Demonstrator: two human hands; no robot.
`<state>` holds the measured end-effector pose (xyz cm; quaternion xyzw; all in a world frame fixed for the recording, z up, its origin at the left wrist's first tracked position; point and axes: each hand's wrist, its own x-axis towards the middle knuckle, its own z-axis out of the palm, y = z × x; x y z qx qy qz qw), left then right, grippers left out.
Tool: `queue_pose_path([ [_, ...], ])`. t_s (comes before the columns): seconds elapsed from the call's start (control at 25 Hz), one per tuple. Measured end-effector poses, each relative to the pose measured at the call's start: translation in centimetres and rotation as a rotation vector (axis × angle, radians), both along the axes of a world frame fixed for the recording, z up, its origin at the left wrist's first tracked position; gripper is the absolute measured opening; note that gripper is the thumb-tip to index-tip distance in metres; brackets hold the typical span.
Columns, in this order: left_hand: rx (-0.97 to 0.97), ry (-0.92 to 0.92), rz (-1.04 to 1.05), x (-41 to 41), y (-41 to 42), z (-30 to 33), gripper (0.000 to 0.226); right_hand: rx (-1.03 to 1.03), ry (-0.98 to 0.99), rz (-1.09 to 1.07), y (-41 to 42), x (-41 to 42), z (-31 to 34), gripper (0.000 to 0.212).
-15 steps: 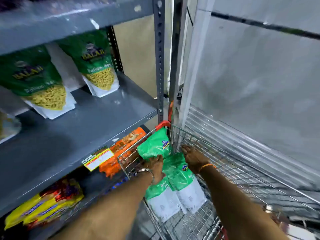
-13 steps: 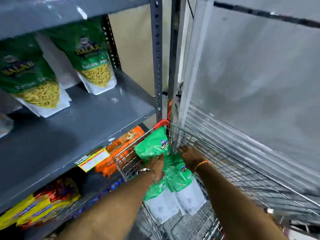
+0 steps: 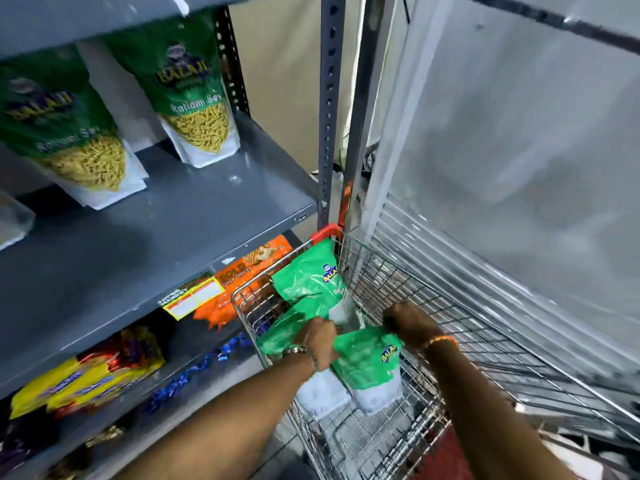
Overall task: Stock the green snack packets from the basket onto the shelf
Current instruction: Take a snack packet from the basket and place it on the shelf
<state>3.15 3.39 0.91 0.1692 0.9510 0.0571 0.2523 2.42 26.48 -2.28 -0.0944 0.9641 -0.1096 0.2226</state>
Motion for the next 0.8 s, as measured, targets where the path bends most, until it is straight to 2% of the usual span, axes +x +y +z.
queue_pose_path([
  [0.08, 0.16, -0.021, 0.074, 2.0, -0.8, 1.6, 0.037, -0.098, -0.013, -0.107, 1.4, 1.8, 2.4, 0.011],
  [0.16, 0.425, -0.006, 0.127, 3.1, -2.2, 4.3, 0.028, -0.241, 0.031, -0.198, 2.3, 3.0, 6.8, 0.011],
  [0.24, 0.755, 0.005, 0.248, 2.9, -4.3, 7.8, 0.025, -0.506, 0.126, -0.319, 1.1, 3.5, 13.2, 0.012],
  [0.36, 1.213, 0.041, 0.519, 1.4, -7.5, 13.0, 0.046, -0.97, 0.359, -0.501, -2.9, 2.2, 21.8, 0.007],
  [0.44, 1.459, 0.049, 0.637, -0.1, -9.4, 17.0, 0.049, -1.144, 0.479, -0.515, -6.4, -0.4, 25.9, 0.006],
  [0.48, 1.557, 0.056, 0.666, -1.1, -10.4, 19.0, 0.039, -1.202, 0.515, -0.499, -8.2, -2.0, 27.5, 0.007],
  [0.56, 1.678, 0.086, 0.731, -3.2, -12.1, 22.2, 0.016, -1.288, 0.562, -0.478, -11.6, -5.2, 29.9, 0.008],
  [0.68, 1.717, 0.21, 0.838, -6.2, -15.3, 25.3, 0.017, -1.34, 0.621, -0.444, -16.2, -9.6, 31.5, 0.01],
  [0.8, 1.705, 0.281, 0.871, -8.4, -17.3, 27.3, 0.004, -1.399, 0.632, -0.451, -19.1, -12.6, 32.0, 0.016],
])
